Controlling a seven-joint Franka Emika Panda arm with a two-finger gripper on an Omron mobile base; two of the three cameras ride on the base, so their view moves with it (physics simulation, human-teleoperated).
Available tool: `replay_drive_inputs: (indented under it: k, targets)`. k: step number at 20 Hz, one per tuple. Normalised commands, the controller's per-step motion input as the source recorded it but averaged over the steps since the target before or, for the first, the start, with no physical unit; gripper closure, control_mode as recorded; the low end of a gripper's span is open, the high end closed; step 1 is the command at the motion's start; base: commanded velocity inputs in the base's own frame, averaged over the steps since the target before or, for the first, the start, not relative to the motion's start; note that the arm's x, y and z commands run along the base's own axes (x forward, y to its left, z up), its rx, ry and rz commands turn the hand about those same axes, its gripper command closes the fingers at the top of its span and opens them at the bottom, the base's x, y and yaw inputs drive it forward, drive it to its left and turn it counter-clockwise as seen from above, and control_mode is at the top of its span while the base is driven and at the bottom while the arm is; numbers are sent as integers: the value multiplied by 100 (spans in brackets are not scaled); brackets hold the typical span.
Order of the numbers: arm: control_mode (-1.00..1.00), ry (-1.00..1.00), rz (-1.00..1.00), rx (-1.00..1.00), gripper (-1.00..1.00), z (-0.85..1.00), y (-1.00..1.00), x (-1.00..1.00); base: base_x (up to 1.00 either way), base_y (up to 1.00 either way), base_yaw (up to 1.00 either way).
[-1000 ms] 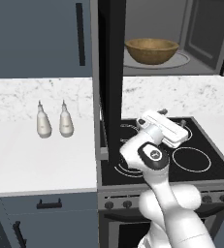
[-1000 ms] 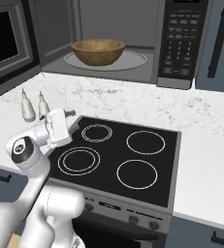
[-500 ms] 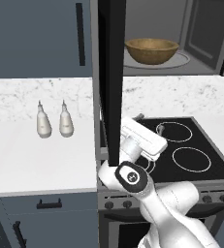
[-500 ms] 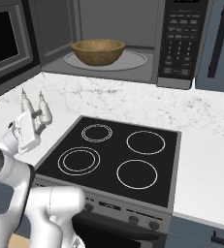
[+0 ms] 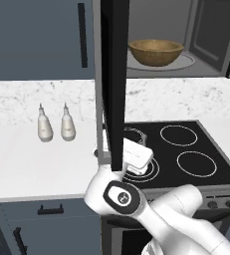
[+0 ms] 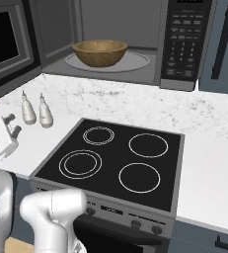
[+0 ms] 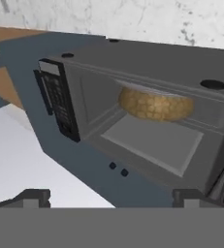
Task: Pick the squash from the sink and place it in the bowl. Then pick the bowl and place it in the microwave. Then close the microwave door and press the start button.
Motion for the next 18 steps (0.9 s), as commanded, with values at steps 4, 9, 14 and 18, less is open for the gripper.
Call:
replay_drive_inputs:
  k: [4,9,14,18]
  targets:
    - [-100,-6,20,0,-100,41,39,-36,0,0,0]
    - [-100,-6,16,1,-100,69,22,-50,0,0,0]
    - [-100,-10,7,9,-100,99,2,-52,0,0,0]
    - [-100,-10,0,14,-100,94,0,-56,0,0,0]
